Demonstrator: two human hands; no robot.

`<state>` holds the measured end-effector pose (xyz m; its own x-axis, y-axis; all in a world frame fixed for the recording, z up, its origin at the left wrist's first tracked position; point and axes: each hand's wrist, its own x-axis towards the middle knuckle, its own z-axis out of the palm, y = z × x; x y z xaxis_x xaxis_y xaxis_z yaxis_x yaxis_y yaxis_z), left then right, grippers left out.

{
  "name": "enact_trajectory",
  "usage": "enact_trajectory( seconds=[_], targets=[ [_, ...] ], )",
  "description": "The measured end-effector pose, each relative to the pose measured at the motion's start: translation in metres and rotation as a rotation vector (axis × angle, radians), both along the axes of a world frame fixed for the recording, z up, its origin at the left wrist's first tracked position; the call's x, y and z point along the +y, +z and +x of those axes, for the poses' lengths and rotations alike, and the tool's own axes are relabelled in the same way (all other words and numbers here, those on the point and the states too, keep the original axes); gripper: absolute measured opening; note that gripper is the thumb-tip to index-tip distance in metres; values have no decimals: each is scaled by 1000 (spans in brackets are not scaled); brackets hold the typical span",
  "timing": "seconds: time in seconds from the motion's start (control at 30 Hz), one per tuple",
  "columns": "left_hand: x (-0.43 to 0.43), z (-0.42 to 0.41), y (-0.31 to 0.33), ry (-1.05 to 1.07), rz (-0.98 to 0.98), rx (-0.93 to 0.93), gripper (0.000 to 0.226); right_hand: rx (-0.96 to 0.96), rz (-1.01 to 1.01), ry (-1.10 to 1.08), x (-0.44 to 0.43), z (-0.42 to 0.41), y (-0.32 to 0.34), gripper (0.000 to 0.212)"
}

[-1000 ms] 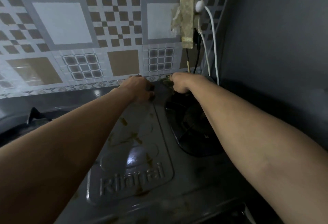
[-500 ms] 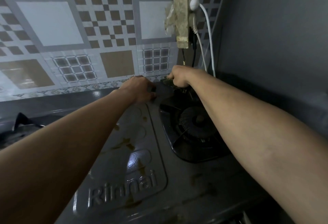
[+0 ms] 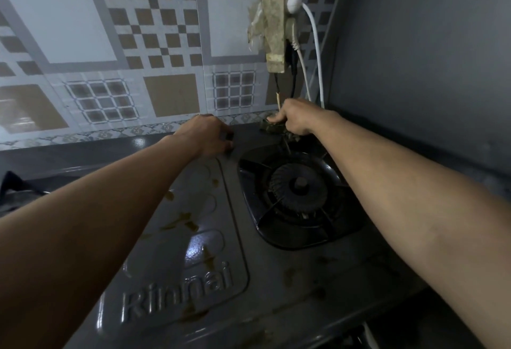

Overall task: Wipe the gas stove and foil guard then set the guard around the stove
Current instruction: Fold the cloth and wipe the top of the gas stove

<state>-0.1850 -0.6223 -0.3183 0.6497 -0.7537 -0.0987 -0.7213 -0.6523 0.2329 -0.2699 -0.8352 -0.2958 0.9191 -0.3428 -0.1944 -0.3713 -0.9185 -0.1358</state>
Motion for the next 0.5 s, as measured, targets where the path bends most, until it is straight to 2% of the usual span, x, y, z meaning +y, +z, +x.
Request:
enact_trajectory(
  seconds=[0.23, 0.37, 0.5],
  targets=[
    [-3, -4, 5, 17, 20, -5, 40, 24, -19, -98, -13, -25, -4, 53],
    [-3, -6, 5, 16, 8, 0, 40, -2, -38, -167, -11, -33, -7, 42],
    [-2, -8, 4, 18, 13, 13, 39, -2, -45, -211, -8, -34, -9, 49]
  ],
)
